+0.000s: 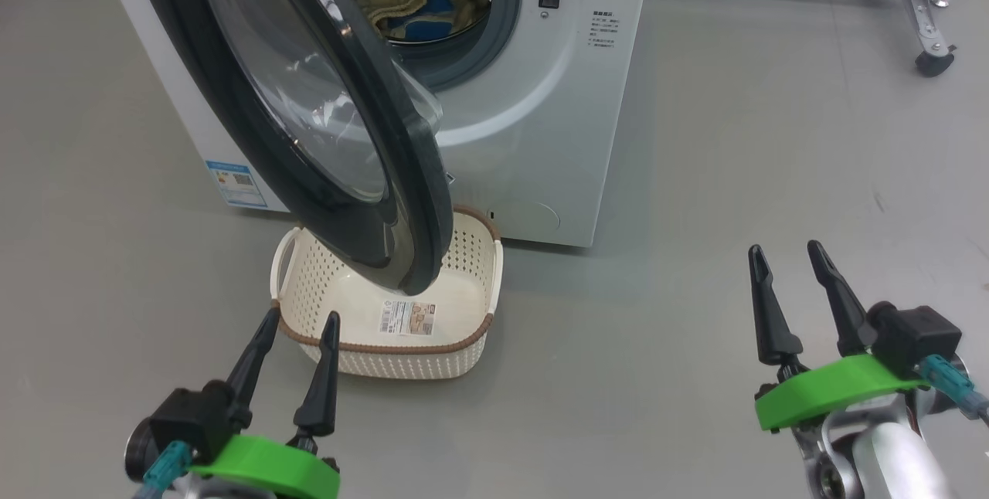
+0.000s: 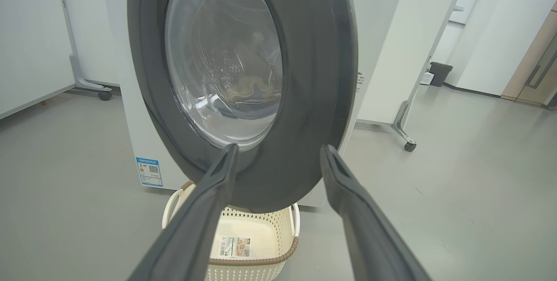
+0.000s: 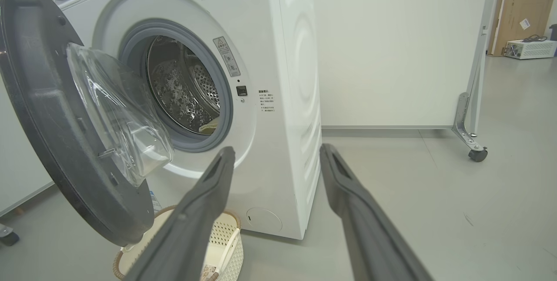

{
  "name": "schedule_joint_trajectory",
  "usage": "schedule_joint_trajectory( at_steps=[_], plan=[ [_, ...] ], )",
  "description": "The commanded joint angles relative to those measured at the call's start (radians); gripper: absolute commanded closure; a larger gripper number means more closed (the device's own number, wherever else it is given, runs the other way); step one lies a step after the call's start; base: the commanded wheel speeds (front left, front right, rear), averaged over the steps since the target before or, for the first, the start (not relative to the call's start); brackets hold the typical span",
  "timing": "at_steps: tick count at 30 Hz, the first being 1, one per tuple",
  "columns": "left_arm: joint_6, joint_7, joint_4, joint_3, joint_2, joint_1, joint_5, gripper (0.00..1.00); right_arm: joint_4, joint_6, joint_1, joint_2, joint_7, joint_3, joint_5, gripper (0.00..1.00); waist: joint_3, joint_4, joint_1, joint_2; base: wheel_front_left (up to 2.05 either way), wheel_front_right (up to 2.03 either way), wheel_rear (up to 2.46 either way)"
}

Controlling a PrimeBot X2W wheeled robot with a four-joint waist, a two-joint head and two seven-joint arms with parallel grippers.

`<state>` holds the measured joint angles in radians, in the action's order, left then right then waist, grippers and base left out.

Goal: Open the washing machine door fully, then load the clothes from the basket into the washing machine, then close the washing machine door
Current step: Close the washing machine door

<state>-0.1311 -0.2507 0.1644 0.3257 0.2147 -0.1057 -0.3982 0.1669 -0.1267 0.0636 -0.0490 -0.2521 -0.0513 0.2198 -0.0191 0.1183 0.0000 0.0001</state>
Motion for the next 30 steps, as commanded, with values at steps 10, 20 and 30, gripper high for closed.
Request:
schedule_joint_trajectory(
  at_steps=[10, 20, 30],
  plan=[
    [0.000, -0.011, -0.024, -0.039, 0.009, -0.030, -0.008, 0.00, -0.022, -0.004, 0.013, -0.001, -0.010, -0.023, -0.003, 0.00, 0.002, -0.002, 0.0000, -0.0001, 0.00, 0.00, 0.00],
    [0.000, -0.011, -0.023, -0.042, 0.006, -0.032, -0.005, 0.00, -0.022, -0.004, 0.017, -0.001, -0.010, -0.022, -0.004, 0.00, -0.006, -0.004, 0.0000, -0.0001, 0.00, 0.00, 0.00],
    [0.000, -0.011, -0.021, -0.041, 0.005, -0.040, -0.001, 0.00, -0.021, -0.004, 0.025, -0.001, -0.010, -0.017, -0.002, 0.00, -0.017, -0.006, 0.0000, -0.0001, 0.00, 0.00, 0.00]
  ],
)
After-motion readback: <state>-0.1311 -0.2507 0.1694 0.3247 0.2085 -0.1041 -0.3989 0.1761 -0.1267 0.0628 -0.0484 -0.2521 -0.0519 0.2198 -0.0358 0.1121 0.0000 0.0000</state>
